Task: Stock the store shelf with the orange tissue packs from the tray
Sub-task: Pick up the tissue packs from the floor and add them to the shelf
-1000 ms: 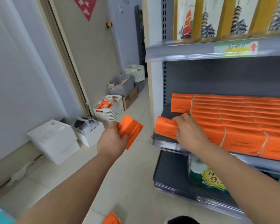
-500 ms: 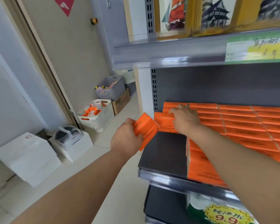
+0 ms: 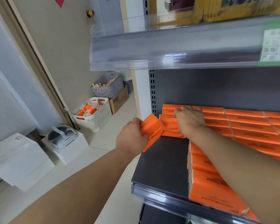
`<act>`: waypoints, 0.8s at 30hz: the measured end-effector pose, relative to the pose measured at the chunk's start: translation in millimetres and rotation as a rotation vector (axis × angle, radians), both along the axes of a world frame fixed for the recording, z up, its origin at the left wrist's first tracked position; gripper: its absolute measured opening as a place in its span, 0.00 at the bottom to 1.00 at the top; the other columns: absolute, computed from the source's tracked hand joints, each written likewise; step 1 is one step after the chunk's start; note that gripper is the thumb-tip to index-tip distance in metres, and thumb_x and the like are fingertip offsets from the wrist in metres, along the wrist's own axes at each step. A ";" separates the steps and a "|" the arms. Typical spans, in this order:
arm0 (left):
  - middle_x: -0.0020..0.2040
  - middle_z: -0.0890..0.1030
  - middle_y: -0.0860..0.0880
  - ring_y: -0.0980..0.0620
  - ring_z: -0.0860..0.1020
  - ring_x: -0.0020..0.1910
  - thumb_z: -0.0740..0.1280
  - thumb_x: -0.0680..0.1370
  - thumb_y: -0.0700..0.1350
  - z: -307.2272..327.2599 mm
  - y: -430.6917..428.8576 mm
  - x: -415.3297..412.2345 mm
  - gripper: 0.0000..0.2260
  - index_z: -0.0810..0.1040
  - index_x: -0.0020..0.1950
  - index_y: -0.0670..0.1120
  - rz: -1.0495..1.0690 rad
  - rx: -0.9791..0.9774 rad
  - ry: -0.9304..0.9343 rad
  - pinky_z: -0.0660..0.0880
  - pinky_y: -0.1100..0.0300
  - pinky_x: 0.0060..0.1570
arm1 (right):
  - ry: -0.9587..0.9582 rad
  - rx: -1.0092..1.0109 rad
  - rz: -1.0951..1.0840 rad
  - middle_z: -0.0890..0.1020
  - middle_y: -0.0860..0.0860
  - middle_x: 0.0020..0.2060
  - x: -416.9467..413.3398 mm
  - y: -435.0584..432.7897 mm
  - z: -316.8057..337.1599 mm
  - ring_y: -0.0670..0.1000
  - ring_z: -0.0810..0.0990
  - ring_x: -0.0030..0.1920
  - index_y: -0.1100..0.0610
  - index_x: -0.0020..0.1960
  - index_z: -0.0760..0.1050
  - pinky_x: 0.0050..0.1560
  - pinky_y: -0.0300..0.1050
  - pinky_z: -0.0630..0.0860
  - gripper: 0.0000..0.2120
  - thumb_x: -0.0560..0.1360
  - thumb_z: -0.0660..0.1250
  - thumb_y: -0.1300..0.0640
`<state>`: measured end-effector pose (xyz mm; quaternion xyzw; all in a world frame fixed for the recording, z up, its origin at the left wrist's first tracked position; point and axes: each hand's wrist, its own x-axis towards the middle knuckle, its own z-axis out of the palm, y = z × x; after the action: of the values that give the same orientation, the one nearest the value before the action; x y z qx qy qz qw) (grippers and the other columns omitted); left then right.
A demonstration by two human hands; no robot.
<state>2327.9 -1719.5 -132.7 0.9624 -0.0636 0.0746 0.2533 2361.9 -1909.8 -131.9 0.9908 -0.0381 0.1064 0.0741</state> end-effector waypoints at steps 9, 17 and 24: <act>0.69 0.65 0.48 0.42 0.63 0.66 0.62 0.74 0.37 -4.5 -32.1 21.5 0.24 0.70 0.68 0.55 -0.221 0.168 0.030 0.69 0.55 0.56 | -0.023 0.202 0.050 0.71 0.51 0.63 -13.0 -27.2 13.9 0.54 0.69 0.66 0.50 0.67 0.67 0.63 0.51 0.68 0.21 0.75 0.66 0.53; 0.69 0.63 0.45 0.42 0.74 0.59 0.61 0.72 0.31 -14.9 -71.4 27.7 0.29 0.61 0.71 0.47 -0.102 0.007 0.059 0.71 0.55 0.45 | 0.143 0.168 0.023 0.71 0.54 0.64 -49.1 -41.5 8.7 0.56 0.71 0.65 0.57 0.70 0.65 0.63 0.51 0.70 0.22 0.77 0.54 0.64; 0.60 0.74 0.45 0.46 0.74 0.53 0.59 0.73 0.32 -11.8 -87.6 32.3 0.29 0.57 0.72 0.45 -0.058 -0.141 0.135 0.71 0.55 0.45 | 0.105 0.178 0.036 0.73 0.53 0.63 -47.8 -41.7 0.5 0.55 0.72 0.63 0.57 0.70 0.66 0.62 0.52 0.72 0.20 0.78 0.54 0.62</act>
<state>2360.2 -1807.1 -144.5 0.9427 -0.0686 0.0068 0.3264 2314.2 -1951.5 -131.4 0.9982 -0.0258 0.0520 -0.0141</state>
